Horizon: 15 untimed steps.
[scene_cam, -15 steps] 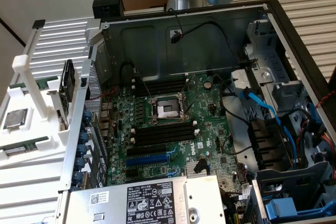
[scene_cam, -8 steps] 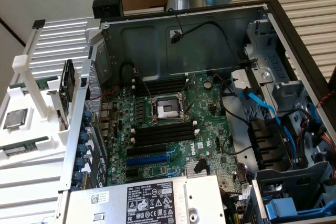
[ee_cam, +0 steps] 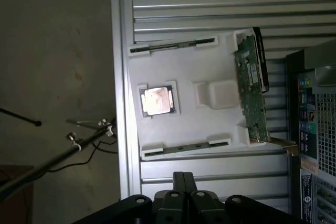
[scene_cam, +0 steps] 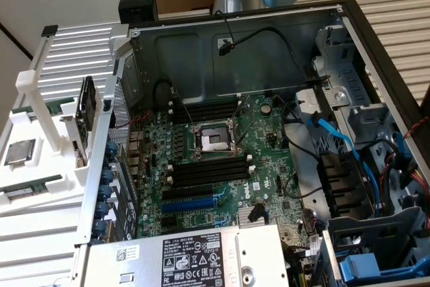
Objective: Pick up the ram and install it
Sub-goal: 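Pick up the ram and move it above insertion slot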
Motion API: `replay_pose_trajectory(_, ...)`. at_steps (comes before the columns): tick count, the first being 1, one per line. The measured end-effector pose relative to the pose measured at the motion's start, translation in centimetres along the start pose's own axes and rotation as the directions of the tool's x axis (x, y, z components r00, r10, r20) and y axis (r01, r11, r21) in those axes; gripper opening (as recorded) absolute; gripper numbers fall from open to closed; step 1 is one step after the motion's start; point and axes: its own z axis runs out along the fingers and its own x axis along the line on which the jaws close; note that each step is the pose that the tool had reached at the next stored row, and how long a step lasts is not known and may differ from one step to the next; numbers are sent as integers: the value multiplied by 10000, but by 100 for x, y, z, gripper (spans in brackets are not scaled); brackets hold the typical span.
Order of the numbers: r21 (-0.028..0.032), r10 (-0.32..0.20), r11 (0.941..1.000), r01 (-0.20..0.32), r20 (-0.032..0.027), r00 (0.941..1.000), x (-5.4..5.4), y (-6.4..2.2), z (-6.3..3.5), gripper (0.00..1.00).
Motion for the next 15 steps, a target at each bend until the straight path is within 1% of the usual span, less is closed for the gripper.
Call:
replay_pose_trajectory(4, 1, -1, 10000, 1, 2, 10000, 3, 0, 0, 10)
replay_pose_trajectory(5, -1, -38, 10000, 38, 22, 10000, 6, 0, 0, 10)
replay_pose_trajectory(7, -18, -369, 9993, 369, 43, 9993, 6, 1, 4, 10)
replay_pose_trajectory(8, -55, -912, 9958, 913, 60, 9958, 7, 1, 7, 10)
replay_pose_trajectory(10, -84, -1274, 9918, 1274, 73, 9918, 7, 1, 9, 10)
replay_pose_trajectory(12, -105, -1639, 9864, 1640, 102, 9864, 7, 1, 11, 10)
replay_pose_trajectory(13, -126, -1803, 9835, 1804, 117, 9835, 7, 0, 14, 10)
replay_pose_trajectory(15, -187, -2153, 9763, 2155, 145, 9764, 7, 0, 19, 10)
